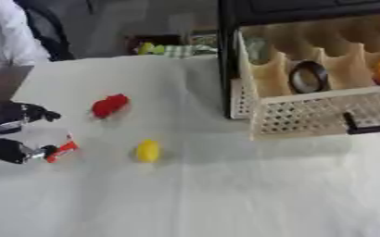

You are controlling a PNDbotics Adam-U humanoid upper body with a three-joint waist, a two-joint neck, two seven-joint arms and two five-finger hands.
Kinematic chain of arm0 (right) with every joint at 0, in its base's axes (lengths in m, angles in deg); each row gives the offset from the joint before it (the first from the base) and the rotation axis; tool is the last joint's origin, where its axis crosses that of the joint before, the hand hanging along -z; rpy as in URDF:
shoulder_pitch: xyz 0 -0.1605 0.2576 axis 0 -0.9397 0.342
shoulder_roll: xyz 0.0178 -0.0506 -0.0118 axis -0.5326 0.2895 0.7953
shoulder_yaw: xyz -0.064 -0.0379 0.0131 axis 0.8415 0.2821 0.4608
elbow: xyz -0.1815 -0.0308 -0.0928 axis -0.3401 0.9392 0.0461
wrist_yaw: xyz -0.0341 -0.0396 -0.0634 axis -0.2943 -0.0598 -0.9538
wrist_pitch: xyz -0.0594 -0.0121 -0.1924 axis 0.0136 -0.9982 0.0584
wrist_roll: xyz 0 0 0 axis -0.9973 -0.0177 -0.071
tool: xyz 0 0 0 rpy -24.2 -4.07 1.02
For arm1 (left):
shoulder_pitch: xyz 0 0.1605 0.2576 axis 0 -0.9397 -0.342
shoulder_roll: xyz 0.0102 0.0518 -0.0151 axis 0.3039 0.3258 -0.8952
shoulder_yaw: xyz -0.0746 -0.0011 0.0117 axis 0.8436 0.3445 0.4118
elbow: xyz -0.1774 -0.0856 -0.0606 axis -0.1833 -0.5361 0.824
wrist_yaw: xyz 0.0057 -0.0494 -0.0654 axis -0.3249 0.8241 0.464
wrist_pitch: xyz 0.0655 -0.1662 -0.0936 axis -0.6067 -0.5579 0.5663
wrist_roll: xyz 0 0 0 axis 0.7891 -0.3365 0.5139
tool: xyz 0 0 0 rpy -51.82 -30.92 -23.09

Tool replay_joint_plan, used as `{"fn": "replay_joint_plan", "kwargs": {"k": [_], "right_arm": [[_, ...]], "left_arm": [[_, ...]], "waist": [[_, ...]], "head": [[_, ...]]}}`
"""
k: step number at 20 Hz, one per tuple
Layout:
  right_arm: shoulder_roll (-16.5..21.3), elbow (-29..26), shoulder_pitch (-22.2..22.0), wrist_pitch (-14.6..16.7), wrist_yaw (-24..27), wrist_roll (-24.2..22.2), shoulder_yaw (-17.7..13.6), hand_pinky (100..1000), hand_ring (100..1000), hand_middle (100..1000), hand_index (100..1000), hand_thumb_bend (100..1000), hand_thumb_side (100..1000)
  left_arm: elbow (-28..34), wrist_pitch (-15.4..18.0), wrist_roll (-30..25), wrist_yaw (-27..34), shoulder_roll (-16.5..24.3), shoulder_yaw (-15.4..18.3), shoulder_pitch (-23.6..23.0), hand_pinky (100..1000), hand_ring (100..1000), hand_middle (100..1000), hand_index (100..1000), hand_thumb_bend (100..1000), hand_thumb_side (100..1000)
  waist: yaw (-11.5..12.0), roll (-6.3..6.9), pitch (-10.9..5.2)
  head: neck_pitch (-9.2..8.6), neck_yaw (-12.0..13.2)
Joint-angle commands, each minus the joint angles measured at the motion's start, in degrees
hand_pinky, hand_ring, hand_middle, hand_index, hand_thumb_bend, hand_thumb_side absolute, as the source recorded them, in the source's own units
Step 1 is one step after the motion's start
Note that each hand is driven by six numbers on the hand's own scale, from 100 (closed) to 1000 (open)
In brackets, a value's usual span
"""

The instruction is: Pick up objects from table and place into drawer.

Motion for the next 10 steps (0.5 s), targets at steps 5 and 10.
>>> {"fn": "replay_joint_plan", "kwargs": {"k": [5, 10], "right_arm": [[0.66, -0.64, 0.76, -0.4, -0.16, -0.1, -0.92, 724, 707, 393, 810, 100, 1000], [0.42, -0.64, 0.71, -0.62, -0.16, -0.13, -1.07, 725, 707, 391, 806, 100, 1000]], "left_arm": [[-1.06, -0.18, 1.07, -2.44, 0.87, 0.03, 1.02, 720, 831, 739, 1000, 340, 948], [-2.12, 0.55, 0.8, -3.58, 0.51, -0.08, 1.16, 722, 833, 737, 1000, 378, 987]], "waist": [[-0.35, -0.19, -0.83], [-0.44, -0.14, -0.73]], "head": [[-0.75, 0.47], [-0.95, 0.6]]}}
